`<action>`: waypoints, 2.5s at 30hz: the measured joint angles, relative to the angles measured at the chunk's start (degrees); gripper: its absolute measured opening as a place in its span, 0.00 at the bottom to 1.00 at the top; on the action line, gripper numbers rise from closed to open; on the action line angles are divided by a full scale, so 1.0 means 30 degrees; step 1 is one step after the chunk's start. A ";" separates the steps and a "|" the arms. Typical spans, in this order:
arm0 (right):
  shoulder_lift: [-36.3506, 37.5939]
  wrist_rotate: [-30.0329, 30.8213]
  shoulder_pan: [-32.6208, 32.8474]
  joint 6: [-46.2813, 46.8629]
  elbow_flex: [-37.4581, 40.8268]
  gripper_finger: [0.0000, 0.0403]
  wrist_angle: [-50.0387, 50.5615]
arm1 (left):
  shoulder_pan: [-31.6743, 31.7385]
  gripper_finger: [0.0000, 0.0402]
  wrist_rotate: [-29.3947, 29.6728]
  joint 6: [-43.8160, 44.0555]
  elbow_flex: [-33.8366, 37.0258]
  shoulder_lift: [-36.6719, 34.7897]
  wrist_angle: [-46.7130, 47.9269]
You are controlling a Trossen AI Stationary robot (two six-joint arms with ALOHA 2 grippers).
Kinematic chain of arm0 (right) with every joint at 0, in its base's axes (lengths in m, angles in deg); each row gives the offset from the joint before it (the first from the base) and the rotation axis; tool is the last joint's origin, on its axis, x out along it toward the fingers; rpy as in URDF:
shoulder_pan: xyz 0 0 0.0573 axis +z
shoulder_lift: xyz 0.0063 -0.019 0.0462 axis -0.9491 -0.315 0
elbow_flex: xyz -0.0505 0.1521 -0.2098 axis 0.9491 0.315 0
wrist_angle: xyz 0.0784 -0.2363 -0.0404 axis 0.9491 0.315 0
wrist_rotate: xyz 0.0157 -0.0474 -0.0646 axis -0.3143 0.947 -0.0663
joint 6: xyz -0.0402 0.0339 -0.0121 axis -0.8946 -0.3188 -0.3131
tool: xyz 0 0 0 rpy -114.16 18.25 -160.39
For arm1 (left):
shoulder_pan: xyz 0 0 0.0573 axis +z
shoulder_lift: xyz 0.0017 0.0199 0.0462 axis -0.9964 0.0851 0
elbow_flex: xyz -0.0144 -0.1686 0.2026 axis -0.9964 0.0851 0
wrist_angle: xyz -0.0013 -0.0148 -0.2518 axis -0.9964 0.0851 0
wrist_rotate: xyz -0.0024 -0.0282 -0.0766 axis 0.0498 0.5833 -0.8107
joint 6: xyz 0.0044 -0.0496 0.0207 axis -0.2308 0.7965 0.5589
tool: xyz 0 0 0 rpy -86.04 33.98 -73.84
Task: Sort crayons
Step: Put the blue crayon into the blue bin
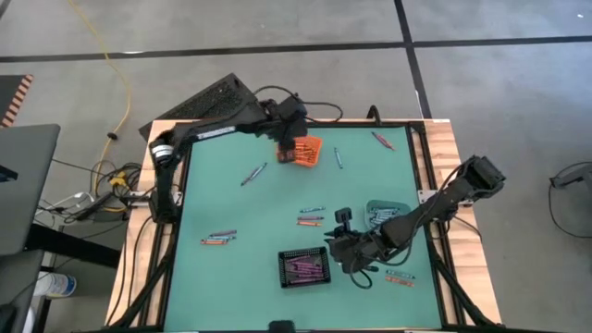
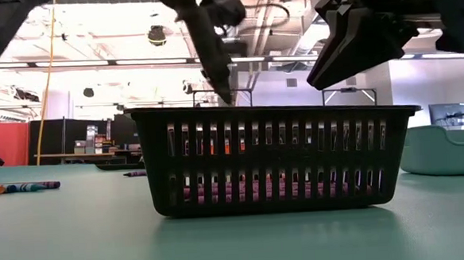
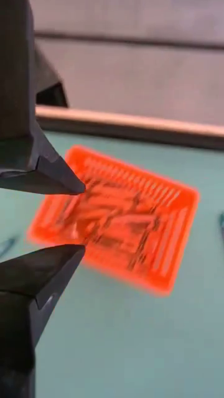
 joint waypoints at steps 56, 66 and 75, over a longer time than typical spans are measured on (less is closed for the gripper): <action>-0.3008 -1.5028 -1.2528 -0.5440 -0.0782 0.19 -0.0152 | -0.6308 0.13 0.0565 0.4385 3.4260 -3.1824 -2.5207; -0.3796 -1.6251 -1.2537 -0.5515 -0.0783 0.19 -0.0715 | -0.6308 0.13 -0.0163 0.4774 3.4274 -3.4137 -2.4915; -0.3781 -1.5926 -1.2526 -0.5688 -0.0787 0.19 -0.0876 | -0.6300 0.13 0.0308 0.5168 3.4282 -3.4144 -1.9099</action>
